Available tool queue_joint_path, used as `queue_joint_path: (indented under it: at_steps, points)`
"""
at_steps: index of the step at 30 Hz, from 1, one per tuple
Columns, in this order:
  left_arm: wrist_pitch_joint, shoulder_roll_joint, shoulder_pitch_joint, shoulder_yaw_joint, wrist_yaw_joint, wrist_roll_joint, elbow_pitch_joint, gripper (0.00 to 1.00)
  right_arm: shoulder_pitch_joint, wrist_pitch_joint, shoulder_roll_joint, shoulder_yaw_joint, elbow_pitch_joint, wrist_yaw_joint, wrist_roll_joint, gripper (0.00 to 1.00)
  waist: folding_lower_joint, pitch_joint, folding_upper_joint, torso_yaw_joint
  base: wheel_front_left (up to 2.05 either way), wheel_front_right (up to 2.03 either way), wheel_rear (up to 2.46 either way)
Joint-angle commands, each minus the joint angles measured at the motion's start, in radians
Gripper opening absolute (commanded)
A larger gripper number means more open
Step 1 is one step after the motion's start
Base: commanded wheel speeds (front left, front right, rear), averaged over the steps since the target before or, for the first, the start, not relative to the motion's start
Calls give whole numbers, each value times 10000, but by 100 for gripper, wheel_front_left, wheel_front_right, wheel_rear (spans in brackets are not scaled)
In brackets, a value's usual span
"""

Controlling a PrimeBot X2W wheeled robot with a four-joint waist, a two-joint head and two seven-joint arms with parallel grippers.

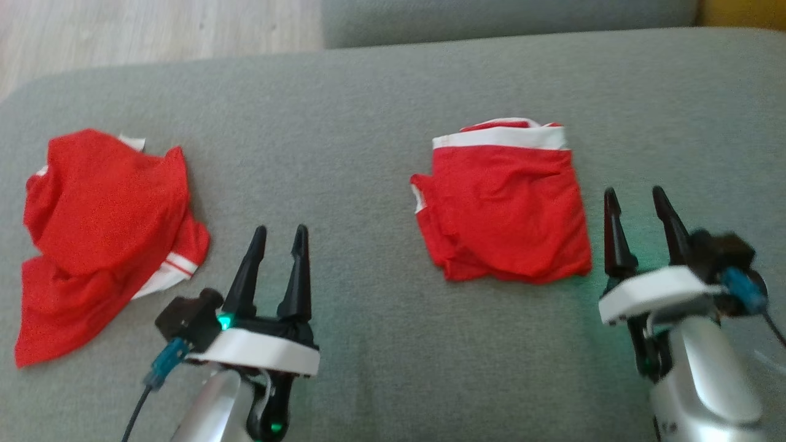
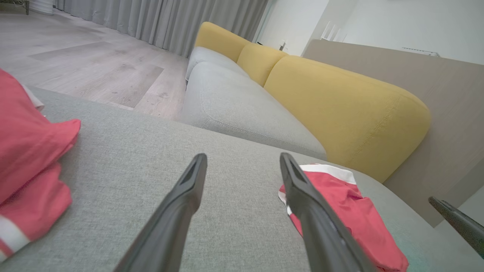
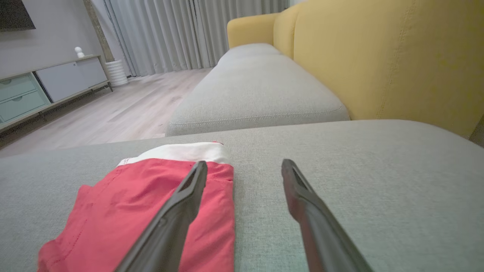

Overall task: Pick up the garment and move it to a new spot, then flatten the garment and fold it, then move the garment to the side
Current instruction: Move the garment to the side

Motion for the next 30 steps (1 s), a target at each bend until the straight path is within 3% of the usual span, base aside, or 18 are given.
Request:
queue_joint_path:
  at_steps: [1,9,17,18,19,30]
  points:
    - [-53,19,-441,228,13,35,-334,100,-499,45,-19,224,-211,-9,-78,100,-1,204,-1,195,0,0,0]
    - [-53,18,-876,-116,13,-73,-290,100,-1899,1172,-19,160,1840,-9,519,100,-1,812,-1,832,0,0,0]
    - [-53,17,-1110,-346,13,-123,-272,100,-2882,1557,-18,330,4013,-9,511,100,-1,1050,-1,1233,0,0,0]
    - [-53,17,-1121,-351,13,-116,-269,100,-2962,1505,-18,391,4178,-9,466,65,-1,1045,-1,1235,0,0,0]
    - [-53,17,-1133,-355,13,-103,-275,100,-3035,1411,-18,474,4308,-9,347,0,-1,1039,-1,1222,0,0,0]
    - [-53,17,-1129,-548,13,9,-355,100,-3652,306,-237,1215,4702,-9,-1444,0,-1,733,-1,238,0,0,0]
